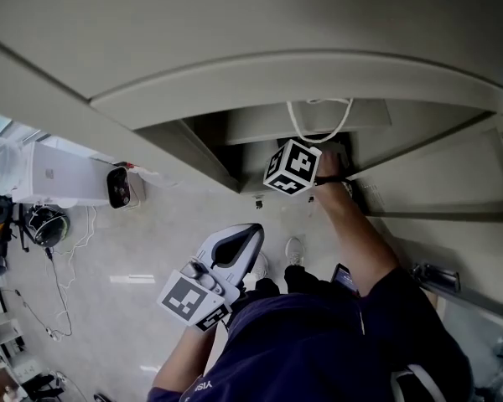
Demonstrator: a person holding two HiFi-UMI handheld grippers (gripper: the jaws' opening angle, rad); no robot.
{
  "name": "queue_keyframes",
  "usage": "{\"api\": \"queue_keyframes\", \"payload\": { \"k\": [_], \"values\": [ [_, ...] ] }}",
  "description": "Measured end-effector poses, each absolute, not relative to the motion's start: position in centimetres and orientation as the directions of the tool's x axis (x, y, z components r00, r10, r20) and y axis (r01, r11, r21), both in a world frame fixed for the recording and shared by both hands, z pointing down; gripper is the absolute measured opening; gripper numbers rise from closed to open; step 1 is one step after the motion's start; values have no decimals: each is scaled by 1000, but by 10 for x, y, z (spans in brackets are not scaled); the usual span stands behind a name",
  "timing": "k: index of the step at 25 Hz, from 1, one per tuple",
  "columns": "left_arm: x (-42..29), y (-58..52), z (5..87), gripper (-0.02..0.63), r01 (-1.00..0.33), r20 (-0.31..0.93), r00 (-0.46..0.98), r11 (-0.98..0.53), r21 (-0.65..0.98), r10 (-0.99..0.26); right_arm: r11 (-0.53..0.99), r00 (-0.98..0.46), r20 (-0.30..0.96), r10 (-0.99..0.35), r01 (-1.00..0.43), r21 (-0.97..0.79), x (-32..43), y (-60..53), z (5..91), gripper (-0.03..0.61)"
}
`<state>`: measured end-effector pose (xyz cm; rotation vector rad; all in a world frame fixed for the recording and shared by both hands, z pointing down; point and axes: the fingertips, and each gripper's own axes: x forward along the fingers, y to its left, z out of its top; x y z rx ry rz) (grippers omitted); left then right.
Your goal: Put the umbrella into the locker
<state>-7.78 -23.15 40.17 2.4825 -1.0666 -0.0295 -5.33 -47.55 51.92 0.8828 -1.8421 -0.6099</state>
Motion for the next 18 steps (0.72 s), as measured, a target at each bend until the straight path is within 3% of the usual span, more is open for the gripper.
{"api": "queue_keyframes", "payload": {
  "k": [11,18],
  "values": [
    [-76,-232,397,2,-686,128,699,-609,398,-704,693,-313,619,-721,-334,639,-53,-460,520,219],
    [-78,-224,396,3,-686,123,699,-613,393,-704,722,-364,625,-691,-389,572,-51,-444,515,278]
  ]
}}
